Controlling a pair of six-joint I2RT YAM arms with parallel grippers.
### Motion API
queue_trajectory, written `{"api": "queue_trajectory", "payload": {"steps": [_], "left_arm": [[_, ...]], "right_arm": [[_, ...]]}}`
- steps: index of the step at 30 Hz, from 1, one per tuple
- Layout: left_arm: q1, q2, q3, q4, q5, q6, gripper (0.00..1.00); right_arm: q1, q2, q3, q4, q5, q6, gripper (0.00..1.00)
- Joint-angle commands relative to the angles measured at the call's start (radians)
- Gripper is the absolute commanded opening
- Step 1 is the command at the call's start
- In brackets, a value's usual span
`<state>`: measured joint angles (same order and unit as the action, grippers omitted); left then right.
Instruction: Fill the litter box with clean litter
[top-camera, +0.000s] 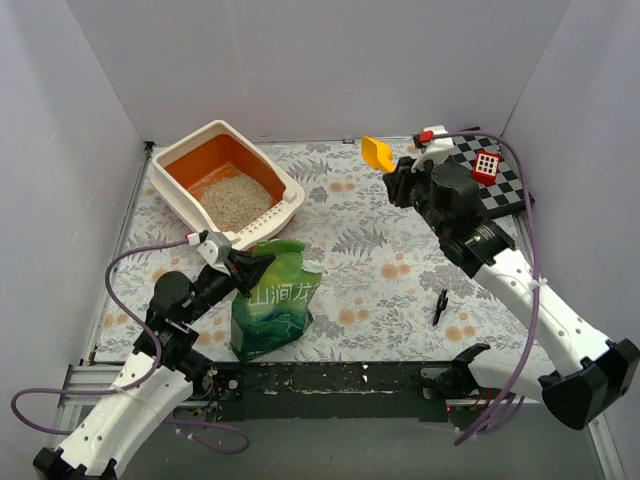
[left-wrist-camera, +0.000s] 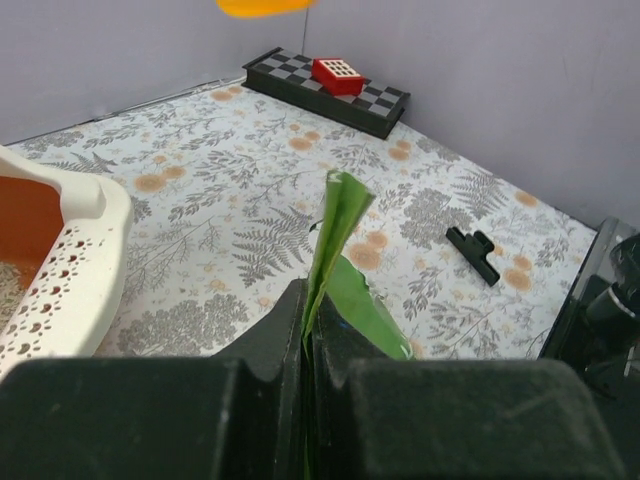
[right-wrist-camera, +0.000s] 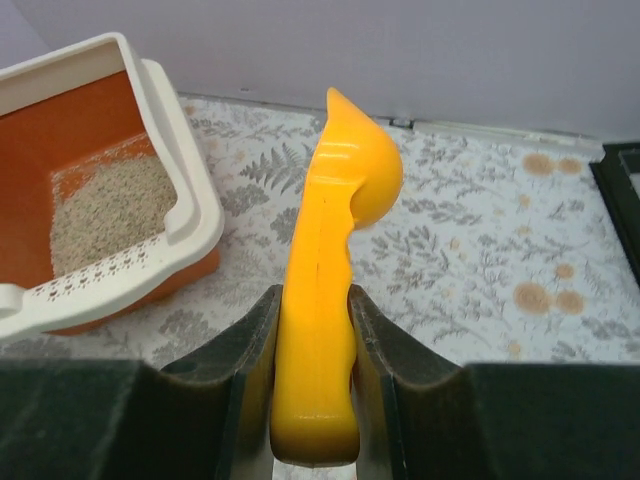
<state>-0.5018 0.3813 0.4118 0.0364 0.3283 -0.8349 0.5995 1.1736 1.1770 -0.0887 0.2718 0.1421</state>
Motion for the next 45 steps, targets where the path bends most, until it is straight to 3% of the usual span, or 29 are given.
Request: {"api": "queue_trajectory", "payload": {"steps": [1,6,11,17,25,29,34,37,45], "left_arm": [[-0.001,0.099,0.104,0.261,-0.057,-0.091,0.00],[-0.001,0.270,0.154,0.434,-0.009,-0.148,0.00],[-0.001,0.425,0.217,0.536,0.155,-0.176,0.00],[0.000,0.507,0.194,0.643,0.333,-0.230,0.00],[0.017,0.551,0.120,0.830,0.509,-0.357,0.00],[0.023,0.614,0.136,0.907,0.620,-0.447,0.00],[0.034,0.692,0.139,1.037,0.728,-0.564,0.00],[0.045,0.717,0.117,1.154,0.750,-0.645,0.00],[0.060,0.761,0.142,1.325,0.863,-0.832,0.00]], "right_arm": [[-0.030,-0.129,-0.111,-0.123,-0.008,0.161,0.01],[-0.131,-0.229,-0.247,-0.192,-0.108,0.240,0.01],[-0.233,-0.273,-0.368,-0.169,-0.202,0.298,0.01],[-0.421,-0.267,-0.571,0.053,-0.456,0.431,0.01],[-0.546,-0.151,-0.731,0.401,-0.566,0.574,0.03],[-0.558,-0.075,-0.721,0.435,-0.571,0.585,0.35],[-0.572,-0.020,-0.680,0.391,-0.571,0.561,0.57],[-0.575,-0.009,-0.654,0.330,-0.546,0.527,0.64],[-0.583,-0.104,-0.553,0.090,-0.375,0.377,0.69]]}}
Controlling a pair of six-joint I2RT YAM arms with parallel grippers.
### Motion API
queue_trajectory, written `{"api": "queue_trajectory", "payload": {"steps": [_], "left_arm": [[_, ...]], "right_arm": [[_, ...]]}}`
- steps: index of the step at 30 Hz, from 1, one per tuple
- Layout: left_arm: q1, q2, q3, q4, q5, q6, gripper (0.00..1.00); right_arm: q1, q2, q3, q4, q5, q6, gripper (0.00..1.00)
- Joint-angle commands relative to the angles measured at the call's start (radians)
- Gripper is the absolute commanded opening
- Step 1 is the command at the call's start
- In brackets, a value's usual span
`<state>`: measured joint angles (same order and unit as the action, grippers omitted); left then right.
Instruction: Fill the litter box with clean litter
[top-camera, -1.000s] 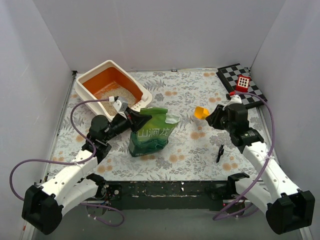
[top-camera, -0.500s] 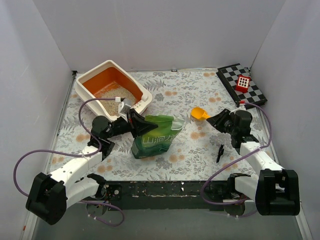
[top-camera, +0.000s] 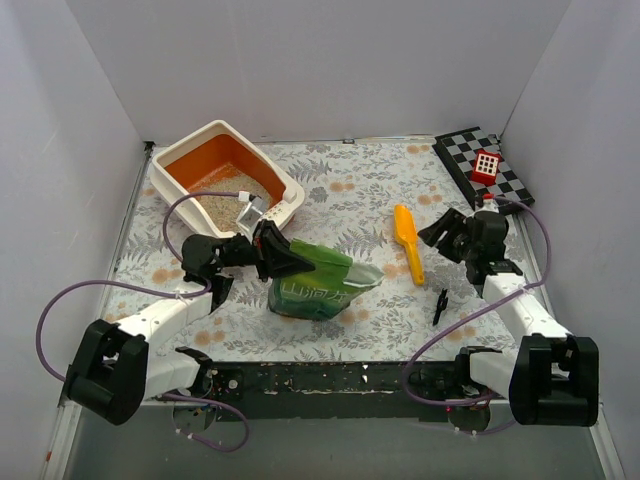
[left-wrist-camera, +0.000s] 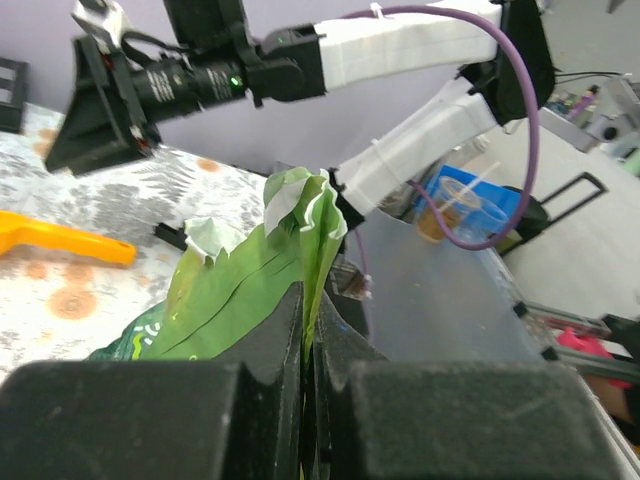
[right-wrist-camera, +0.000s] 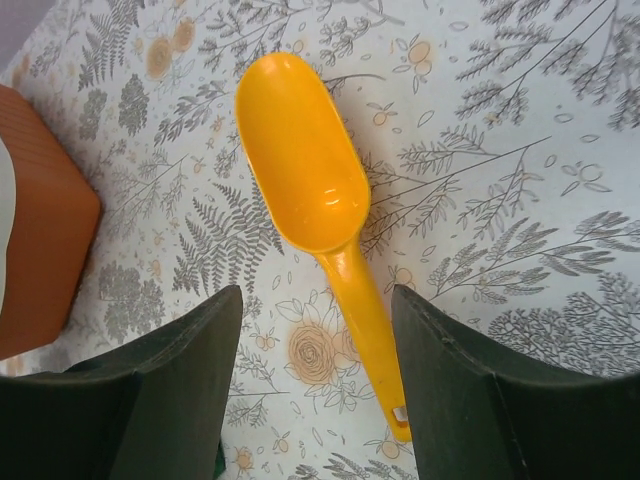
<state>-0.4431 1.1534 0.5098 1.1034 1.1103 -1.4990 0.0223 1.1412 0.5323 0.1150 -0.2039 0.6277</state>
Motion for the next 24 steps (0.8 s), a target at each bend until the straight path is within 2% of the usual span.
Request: {"api": "queue_trajectory", "payload": {"steps": [1,3,5,8,10,13,17,20,24], "left_arm": [[0.001,0.000,0.048,0.303,0.098,-0.220,0.00],[0.001,0.017,0.053,0.436,0.129,-0.315,0.00],[0.006,0.032,0.058,0.496,0.158,-0.375,0.00],[0.027,0.039,0.039,0.490,0.177,-0.368,0.00],[0.044,0.045,0.010,0.521,0.168,-0.371,0.00],[0.079,0.060,-0.027,0.593,0.158,-0.414,0.00],[0.122,0.072,-0.065,0.690,0.146,-0.487,0.00],[0.136,0.063,-0.094,0.694,0.141,-0.484,0.00],[0.139,0.058,-0.131,0.711,0.112,-0.480,0.00]], "right_arm": [[-0.005,-0.093,0.100,-0.151,0.097,-0.137,0.69],[-0.005,-0.148,0.095,-0.138,0.010,-0.199,0.68],[-0.005,-0.211,0.087,-0.124,-0.124,-0.267,0.68],[0.016,-0.279,0.106,-0.139,-0.300,-0.359,0.65],[0.040,-0.305,0.092,-0.124,-0.473,-0.382,0.64],[0.071,-0.342,0.023,-0.014,-0.704,-0.372,0.64],[0.080,-0.425,-0.084,0.153,-0.845,-0.284,0.66],[0.093,-0.469,-0.166,0.354,-0.934,-0.169,0.68],[0.148,-0.459,-0.189,0.409,-0.945,-0.145,0.70]]}}
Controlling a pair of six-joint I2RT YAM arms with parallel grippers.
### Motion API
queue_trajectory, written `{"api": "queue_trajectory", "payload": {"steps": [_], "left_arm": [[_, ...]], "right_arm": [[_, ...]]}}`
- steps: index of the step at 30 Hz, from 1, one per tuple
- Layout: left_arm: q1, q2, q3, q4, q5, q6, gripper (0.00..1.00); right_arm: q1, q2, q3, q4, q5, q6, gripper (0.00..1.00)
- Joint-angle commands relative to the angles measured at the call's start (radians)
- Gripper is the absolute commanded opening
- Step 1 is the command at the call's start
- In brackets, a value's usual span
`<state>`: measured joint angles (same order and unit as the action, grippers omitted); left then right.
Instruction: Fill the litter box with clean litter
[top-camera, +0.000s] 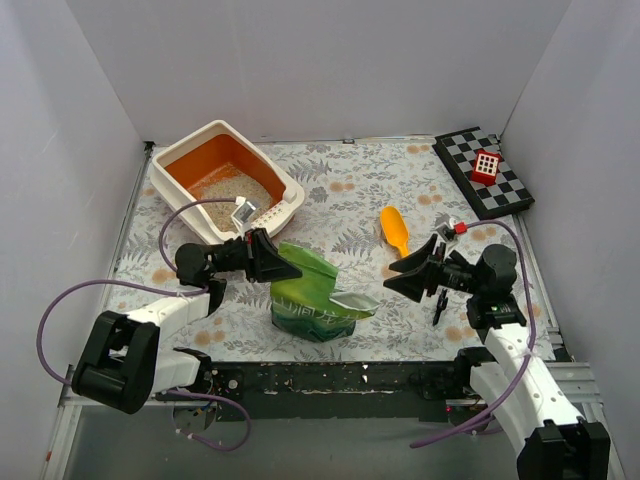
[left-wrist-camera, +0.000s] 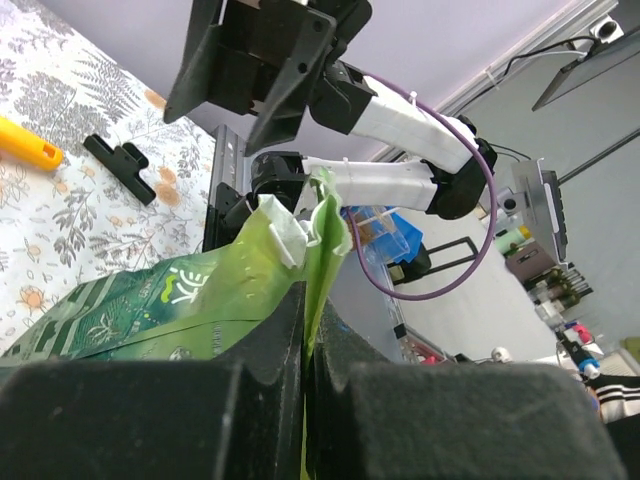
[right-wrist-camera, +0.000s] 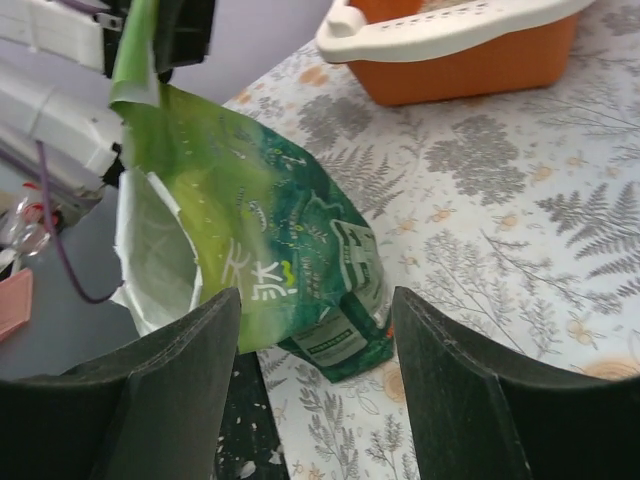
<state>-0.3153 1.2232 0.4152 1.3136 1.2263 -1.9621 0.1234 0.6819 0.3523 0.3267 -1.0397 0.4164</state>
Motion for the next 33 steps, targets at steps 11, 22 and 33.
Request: {"api": "queue_trajectory", "payload": {"steps": [11,22,33], "left_arm": [[0.031,-0.040,-0.090,0.466,-0.040,0.020,0.00],[0.053,-0.129,-0.130,0.280,-0.071,0.147,0.00],[0.067,-0.152,-0.136,0.214,-0.083,0.181,0.00]], "right_arm": [[0.262,0.090,-0.004,0.311,-0.048,0.081,0.72],[0.329,0.107,-0.085,0.489,0.000,0.171,0.72],[0.420,0.125,-0.108,0.529,0.070,0.170,0.72]]}}
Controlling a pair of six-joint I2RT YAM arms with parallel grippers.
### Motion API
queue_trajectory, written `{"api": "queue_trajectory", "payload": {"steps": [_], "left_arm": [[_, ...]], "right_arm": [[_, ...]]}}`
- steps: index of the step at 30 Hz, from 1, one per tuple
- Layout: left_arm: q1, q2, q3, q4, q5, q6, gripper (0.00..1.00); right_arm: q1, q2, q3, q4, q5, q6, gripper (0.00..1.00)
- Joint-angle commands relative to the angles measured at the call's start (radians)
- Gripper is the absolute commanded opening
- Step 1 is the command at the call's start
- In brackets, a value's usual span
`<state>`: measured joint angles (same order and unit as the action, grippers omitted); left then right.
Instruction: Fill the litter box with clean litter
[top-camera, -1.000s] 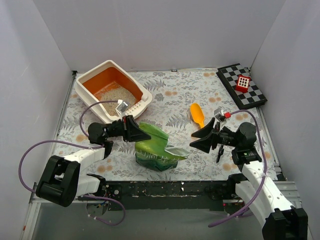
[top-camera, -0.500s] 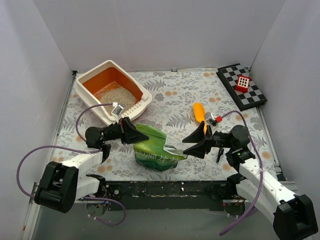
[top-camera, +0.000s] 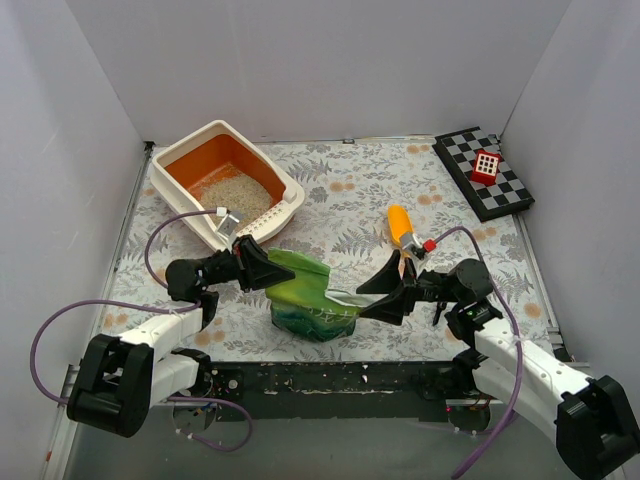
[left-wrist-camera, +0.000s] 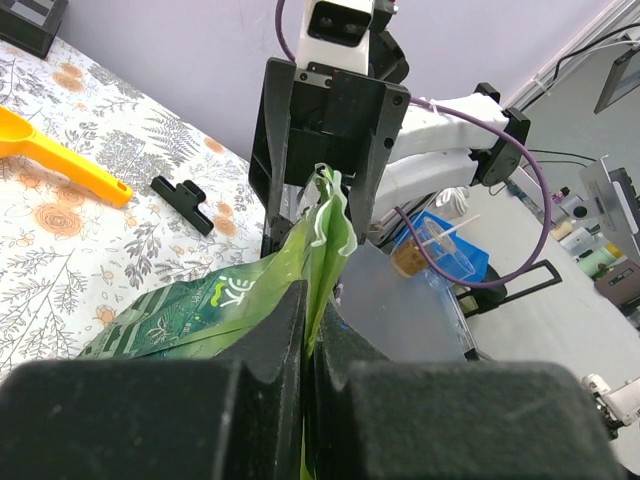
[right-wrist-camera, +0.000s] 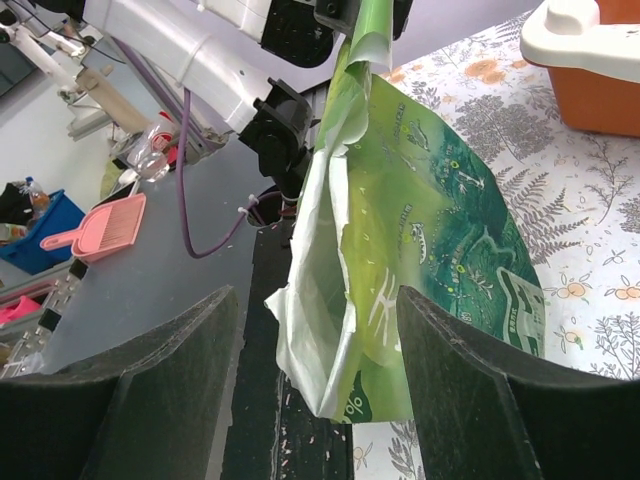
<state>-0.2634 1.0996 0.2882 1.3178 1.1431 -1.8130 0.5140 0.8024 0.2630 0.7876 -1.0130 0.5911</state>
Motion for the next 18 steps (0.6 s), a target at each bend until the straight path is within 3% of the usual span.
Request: {"api": "queue_trajectory", "payload": {"steps": [1,10,18], "left_arm": [[0.016,-0.029,-0.011,0.207,-0.003,0.037,0.00],[0.021,-0.030,-0.012,0.179,-0.013,0.044,0.00],[0.020,-0.040,-0.014,0.127,-0.020,0.069,0.00]], "right_arm": [[0.035,0.009,-0.019,0.070,0.048,-0.005,0.72],[0.086,0.050,-0.025,0.117,0.111,-0.011,0.72],[0.093,0.099,-0.044,0.200,0.140,0.032,0.58]]}}
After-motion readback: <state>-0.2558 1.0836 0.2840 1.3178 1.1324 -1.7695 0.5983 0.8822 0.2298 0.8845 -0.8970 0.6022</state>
